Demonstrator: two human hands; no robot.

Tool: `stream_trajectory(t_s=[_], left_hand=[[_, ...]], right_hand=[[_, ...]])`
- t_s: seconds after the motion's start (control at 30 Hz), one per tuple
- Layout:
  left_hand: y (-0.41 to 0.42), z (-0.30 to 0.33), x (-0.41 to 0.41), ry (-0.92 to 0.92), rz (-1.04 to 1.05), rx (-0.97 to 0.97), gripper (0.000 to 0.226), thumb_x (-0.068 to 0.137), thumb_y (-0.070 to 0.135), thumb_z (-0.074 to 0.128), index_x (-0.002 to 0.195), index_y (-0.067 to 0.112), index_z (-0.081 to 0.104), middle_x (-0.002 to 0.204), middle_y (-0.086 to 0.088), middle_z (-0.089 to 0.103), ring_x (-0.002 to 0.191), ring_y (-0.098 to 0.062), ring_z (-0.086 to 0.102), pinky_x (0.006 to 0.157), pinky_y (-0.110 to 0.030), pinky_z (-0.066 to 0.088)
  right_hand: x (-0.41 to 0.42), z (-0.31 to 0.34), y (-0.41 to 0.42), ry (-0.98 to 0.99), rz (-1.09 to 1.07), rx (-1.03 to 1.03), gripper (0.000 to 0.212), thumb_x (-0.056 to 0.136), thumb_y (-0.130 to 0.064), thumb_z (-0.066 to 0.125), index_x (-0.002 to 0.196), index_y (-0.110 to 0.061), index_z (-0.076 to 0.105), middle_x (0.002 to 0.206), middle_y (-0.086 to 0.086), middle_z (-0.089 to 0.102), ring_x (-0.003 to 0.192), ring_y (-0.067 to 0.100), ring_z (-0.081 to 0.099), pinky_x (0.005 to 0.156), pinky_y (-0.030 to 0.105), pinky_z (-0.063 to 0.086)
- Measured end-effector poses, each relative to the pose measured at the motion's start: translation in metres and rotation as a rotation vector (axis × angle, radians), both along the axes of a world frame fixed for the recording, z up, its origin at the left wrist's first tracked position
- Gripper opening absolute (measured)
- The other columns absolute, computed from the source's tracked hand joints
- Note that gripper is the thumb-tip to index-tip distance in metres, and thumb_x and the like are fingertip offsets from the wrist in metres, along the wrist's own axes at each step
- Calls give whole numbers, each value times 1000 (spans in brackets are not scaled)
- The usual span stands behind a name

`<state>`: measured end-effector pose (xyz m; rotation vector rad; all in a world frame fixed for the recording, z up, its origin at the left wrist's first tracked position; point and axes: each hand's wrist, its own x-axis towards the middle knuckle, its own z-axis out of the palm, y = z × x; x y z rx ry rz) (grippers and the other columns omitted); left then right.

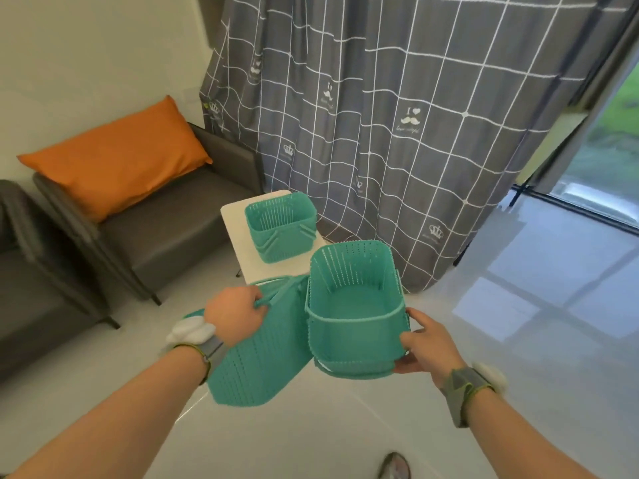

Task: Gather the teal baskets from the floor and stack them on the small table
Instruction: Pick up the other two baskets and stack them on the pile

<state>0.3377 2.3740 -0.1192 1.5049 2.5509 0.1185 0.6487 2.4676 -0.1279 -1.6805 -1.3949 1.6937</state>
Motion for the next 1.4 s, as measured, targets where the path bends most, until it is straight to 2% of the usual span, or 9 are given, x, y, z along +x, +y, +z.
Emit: stream_trajectory(t_s=[0.2,0.3,0.47,0.7,0.8,0.93,1.07,1.2,1.4], left_hand=[[118,-12,-42,16,190,-52,30,89,44,55,108,24,66,106,-4,72,99,-29,66,73,-30,45],[144,-10,-52,7,274,-65,28,89,43,55,104,22,66,103,-4,72,98,-29,66,69,-30,43],[166,2,-88,-12,506,-42,30,89,45,57,109,25,67,107,-6,72,102,-32,65,77,-33,49],[170,-14,-145,-88,643,8,25,87,42,60,101,24,70,98,-6,74,94,-31,68,72,-33,49],[179,-20,-173,-98,683,21,25,87,42,60,101,24,70,100,-6,75,96,-31,69,75,-34,53],[191,-31,-208,-126,720,35,23,88,43,58,97,24,68,97,-4,74,95,-30,68,74,-34,52],[205,-47,-235,-147,762,73,22,88,41,59,96,23,67,96,-6,74,95,-32,68,73,-35,50],[222,-60,-240,-149,823,82,21,89,40,59,99,23,67,98,-9,75,97,-33,68,76,-37,51],[245,-67,-226,-116,954,19,22,89,42,57,98,24,66,96,-6,74,94,-31,68,72,-35,50]], right_hand=[[-49,-29,164,22,187,-65,70,82,11,50,143,-23,49,92,20,77,69,40,76,67,56,62],[-75,-22,219,9,286,-64,68,84,10,52,144,-21,48,94,16,77,68,37,76,65,53,63],[-161,-11,318,-46,502,-60,71,80,8,49,144,-23,48,98,14,75,68,38,76,67,55,63],[-249,-13,372,-64,576,19,73,79,10,50,142,-28,51,100,11,74,71,38,77,68,55,63],[-295,-4,399,-145,659,88,75,80,8,53,143,-32,49,98,4,74,68,36,77,69,51,63],[-340,5,435,-278,765,154,72,81,6,54,143,-31,50,96,8,77,65,32,77,69,49,64],[-384,6,471,-386,892,239,64,79,3,54,135,-28,60,84,6,80,62,30,77,71,47,64],[-421,6,504,-429,1097,320,57,88,2,51,136,-27,58,103,5,74,61,25,77,64,38,65],[-469,-9,559,-404,1329,396,63,86,4,50,139,-30,56,129,8,63,63,31,76,65,42,65]])
